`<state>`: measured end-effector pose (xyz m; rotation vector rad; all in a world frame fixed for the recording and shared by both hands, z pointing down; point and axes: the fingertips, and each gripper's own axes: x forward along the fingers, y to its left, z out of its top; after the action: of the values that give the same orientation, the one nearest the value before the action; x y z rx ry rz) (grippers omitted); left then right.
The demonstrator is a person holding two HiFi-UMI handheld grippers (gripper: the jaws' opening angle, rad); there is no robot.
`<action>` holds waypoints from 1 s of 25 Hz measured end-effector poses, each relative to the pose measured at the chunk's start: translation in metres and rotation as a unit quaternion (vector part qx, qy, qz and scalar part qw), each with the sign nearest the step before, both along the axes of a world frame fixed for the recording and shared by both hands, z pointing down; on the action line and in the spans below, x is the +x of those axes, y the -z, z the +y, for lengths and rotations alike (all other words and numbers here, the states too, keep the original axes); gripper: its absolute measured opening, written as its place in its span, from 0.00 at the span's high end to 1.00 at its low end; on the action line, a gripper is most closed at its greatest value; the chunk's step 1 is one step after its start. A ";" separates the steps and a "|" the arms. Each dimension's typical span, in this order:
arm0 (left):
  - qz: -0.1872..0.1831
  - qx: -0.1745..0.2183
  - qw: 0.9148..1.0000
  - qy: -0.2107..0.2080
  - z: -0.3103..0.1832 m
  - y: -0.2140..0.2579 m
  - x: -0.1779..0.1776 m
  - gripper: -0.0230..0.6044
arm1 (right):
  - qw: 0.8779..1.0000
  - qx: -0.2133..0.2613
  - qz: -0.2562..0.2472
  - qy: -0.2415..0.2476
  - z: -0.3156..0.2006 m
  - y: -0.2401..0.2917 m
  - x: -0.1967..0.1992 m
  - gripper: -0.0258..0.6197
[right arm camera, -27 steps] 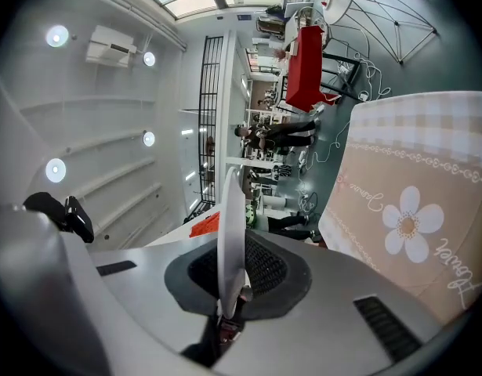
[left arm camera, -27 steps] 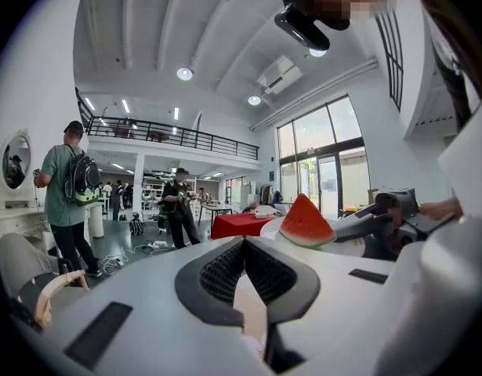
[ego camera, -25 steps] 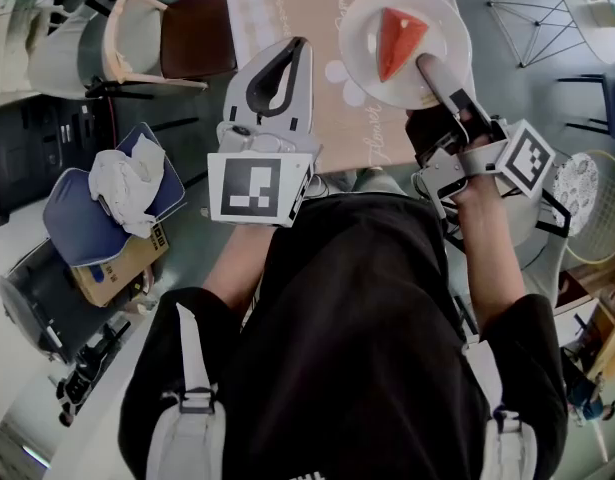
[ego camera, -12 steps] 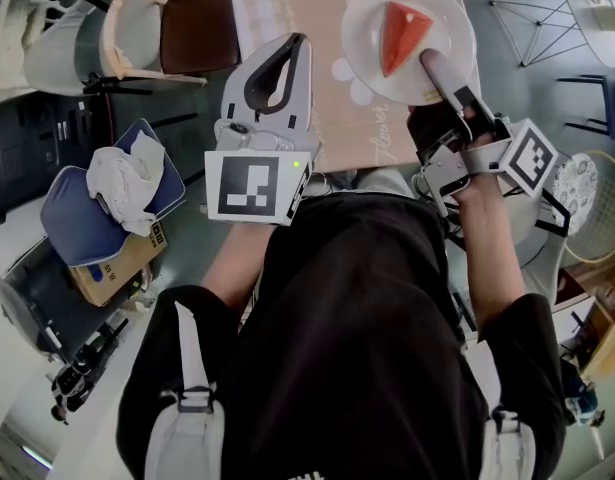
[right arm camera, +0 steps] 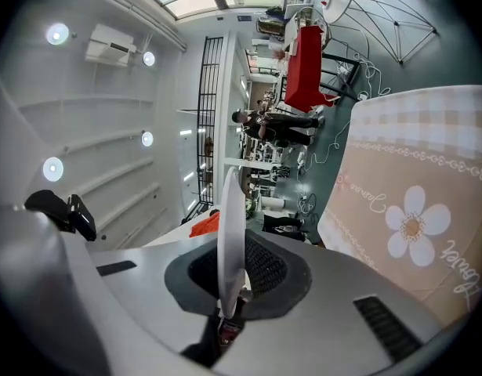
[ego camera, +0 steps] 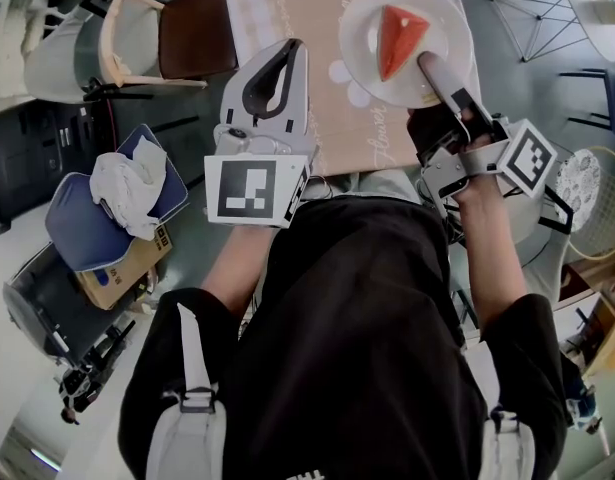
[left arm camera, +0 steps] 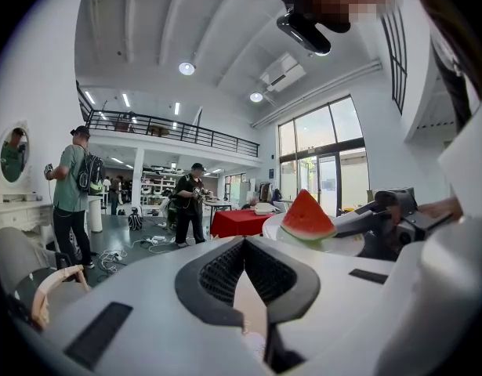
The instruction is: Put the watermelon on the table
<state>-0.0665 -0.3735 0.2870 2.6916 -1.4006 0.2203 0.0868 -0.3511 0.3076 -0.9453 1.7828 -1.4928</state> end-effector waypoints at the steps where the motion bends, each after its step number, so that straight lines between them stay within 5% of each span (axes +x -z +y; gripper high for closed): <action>1: -0.002 -0.004 1.000 0.000 -0.001 -0.002 0.002 0.94 | 1.000 -0.002 0.000 0.000 0.000 -0.002 0.002 0.93; 25: -0.023 -0.047 0.999 0.003 -0.041 -0.048 0.027 0.94 | 0.999 -0.032 -0.016 0.005 -0.029 -0.062 0.038 0.93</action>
<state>-0.0396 -0.4147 0.3352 2.6207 -1.3747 0.3405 0.1248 -0.3806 0.3700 -0.9400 1.7280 -1.5711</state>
